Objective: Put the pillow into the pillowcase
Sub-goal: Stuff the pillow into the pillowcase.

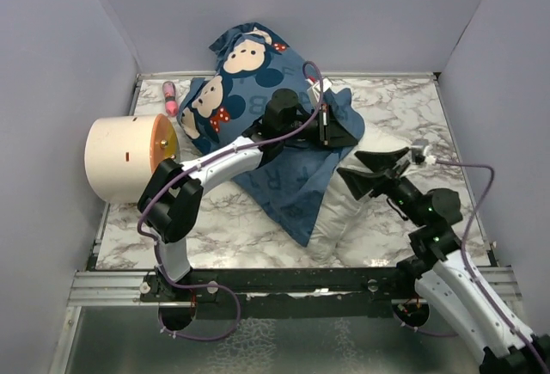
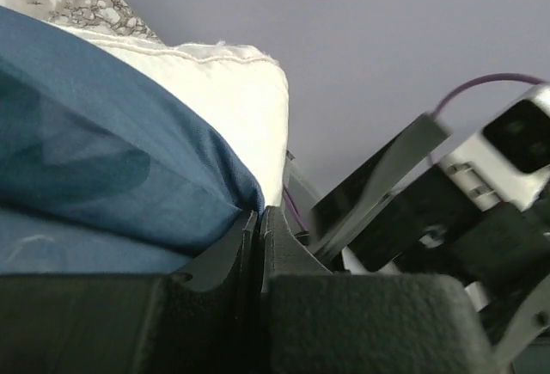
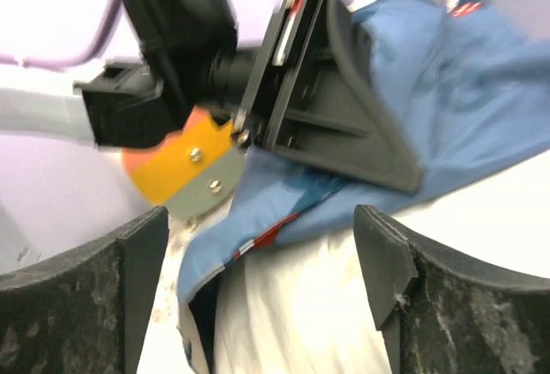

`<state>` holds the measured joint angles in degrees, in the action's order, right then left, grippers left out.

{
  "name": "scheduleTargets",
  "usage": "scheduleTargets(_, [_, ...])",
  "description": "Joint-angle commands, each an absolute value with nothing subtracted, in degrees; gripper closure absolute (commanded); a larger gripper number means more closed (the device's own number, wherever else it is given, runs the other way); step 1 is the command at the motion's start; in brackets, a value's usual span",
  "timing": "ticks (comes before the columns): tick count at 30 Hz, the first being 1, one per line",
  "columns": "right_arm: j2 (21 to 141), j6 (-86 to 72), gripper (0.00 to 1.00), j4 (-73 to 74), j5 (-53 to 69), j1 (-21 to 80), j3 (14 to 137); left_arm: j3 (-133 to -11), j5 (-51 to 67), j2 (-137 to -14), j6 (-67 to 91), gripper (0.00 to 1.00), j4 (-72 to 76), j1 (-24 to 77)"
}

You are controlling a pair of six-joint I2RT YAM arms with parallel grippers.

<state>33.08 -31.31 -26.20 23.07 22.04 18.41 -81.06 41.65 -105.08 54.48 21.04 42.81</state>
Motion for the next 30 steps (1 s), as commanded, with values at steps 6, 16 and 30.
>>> scheduleTargets(6, [25.9,-33.1,0.04,8.0,-9.7,21.8,28.2,-74.7,44.8,-106.1,58.6,1.00,31.4,42.5])
scheduleTargets(16, [36.6,-38.4,0.00,4.0,-7.2,9.3,34.7,-74.8,46.4,-105.8,59.3,1.00,33.8,42.5])
scheduleTargets(30, [28.7,-41.8,0.00,14.6,-0.6,6.2,26.7,-80.0,48.9,-108.3,61.5,1.00,37.0,43.0])
